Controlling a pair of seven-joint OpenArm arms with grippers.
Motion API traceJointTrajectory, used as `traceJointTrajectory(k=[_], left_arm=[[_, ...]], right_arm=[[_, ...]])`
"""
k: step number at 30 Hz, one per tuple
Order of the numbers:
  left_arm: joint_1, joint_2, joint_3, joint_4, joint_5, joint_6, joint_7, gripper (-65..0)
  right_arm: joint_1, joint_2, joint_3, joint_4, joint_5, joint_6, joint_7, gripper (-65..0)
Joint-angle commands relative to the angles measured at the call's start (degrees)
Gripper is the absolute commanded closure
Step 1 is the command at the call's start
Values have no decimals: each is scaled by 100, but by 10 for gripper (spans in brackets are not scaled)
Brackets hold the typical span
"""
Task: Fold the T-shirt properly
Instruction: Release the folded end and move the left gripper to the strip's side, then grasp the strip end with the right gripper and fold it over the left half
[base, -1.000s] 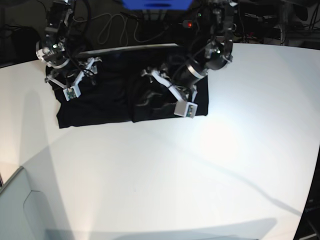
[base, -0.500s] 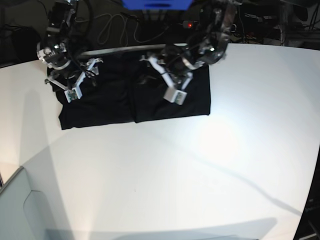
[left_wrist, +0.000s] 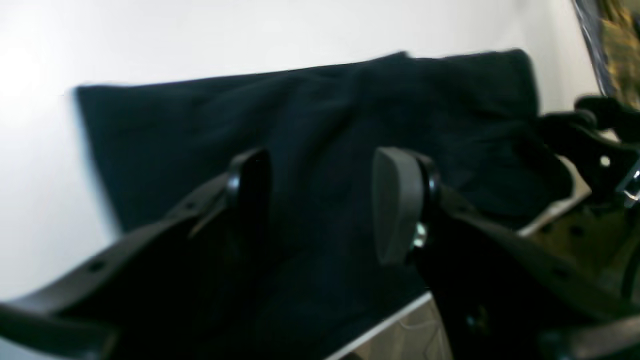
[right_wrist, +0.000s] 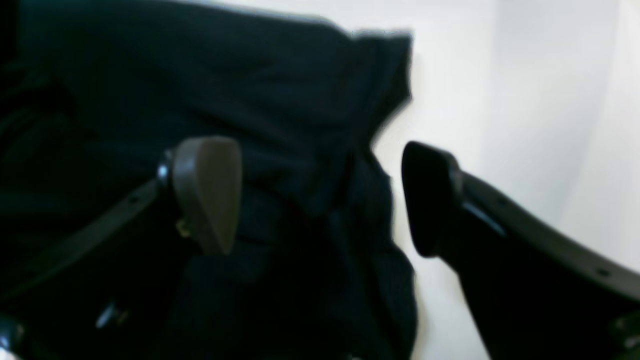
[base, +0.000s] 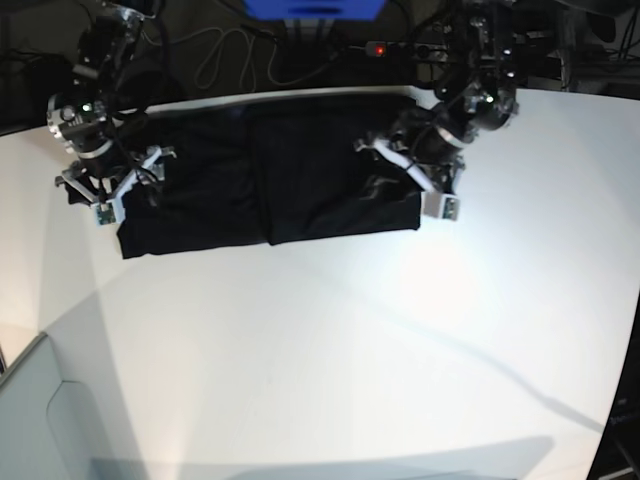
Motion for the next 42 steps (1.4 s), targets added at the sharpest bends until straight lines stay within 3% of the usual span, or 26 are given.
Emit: traceJointTrajectory(k=[1, 8, 16, 18, 24, 25, 28, 31, 33, 42], left_arm=[[-20, -10, -196, 131, -75, -18, -101, -317], [-20, 16, -1128, -212, -75, -18, -101, -317], [-275, 34, -1286, -1258, -66, -27, -119, -317], [-354, 43, -1260, -1355, -66, -27, -119, -317], [-381, 52, -1251, -1399, -66, -27, -119, -317], [-381, 52, -1260, -1399, -66, -27, -119, -317], [-381, 52, -1278, -1399, -66, -27, -119, -317], [-354, 52, -1278, -1390, -66, -27, -119, -317], [-328, 52, -1278, -1390, -66, -27, -119, -317], [-319, 52, -1243, -1390, -31, -27, -119, -317]], right_arm=[[100, 65, 92, -72, 39, 12, 74, -489], [372, 302, 162, -1074, 48, 12, 127, -489], [363, 276, 136, -1522, 48, 21, 118, -455], [346, 267, 127, -1540, 48, 21, 83, -386], [320, 258, 127, -1549, 48, 21, 83, -31], [320, 258, 127, -1549, 48, 21, 83, 0], [311, 258, 127, -1514, 48, 56, 83, -4], [320, 250, 127, -1470, 48, 636, 74, -1], [311, 223, 136, -1303, 48, 856, 74, -1], [100, -331, -198, -28, 48, 874, 65, -1]])
